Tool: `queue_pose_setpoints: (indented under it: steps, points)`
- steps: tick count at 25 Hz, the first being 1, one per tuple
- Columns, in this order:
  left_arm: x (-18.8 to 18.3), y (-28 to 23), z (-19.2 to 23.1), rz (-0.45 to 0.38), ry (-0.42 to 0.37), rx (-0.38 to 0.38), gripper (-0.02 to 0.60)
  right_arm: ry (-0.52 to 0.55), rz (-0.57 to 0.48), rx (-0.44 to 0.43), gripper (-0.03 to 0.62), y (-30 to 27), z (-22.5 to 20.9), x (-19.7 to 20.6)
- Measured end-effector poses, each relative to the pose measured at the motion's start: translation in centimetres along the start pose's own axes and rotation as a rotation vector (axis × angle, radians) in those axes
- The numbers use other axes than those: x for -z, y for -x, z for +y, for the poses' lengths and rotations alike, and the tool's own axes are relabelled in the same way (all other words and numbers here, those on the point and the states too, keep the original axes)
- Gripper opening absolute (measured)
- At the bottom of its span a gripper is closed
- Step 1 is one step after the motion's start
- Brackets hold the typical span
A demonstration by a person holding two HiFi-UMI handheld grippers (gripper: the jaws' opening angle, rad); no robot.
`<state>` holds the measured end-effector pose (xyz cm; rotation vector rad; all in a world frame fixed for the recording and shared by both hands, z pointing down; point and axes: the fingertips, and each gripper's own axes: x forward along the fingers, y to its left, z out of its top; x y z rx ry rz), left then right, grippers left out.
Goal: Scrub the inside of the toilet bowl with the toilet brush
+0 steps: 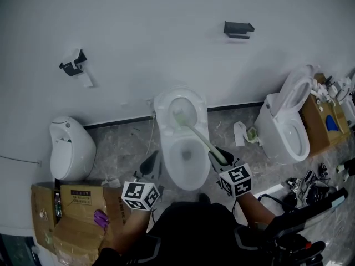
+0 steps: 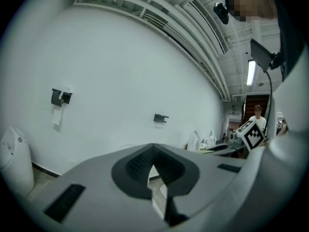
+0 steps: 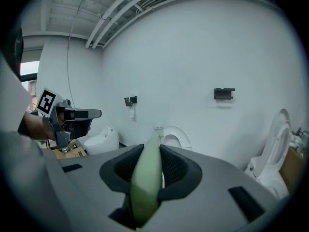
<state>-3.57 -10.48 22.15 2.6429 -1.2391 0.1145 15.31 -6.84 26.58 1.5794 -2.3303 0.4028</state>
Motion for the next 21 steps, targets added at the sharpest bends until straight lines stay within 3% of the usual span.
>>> queue_pose_setpoints:
  steps: [21]
  points:
    - [0.5, 1.1, -0.2, 0.018, -0.047, 0.003, 0.008, -0.010, -0.008, 0.006, 0.106, 1.1, 0.4, -0.4]
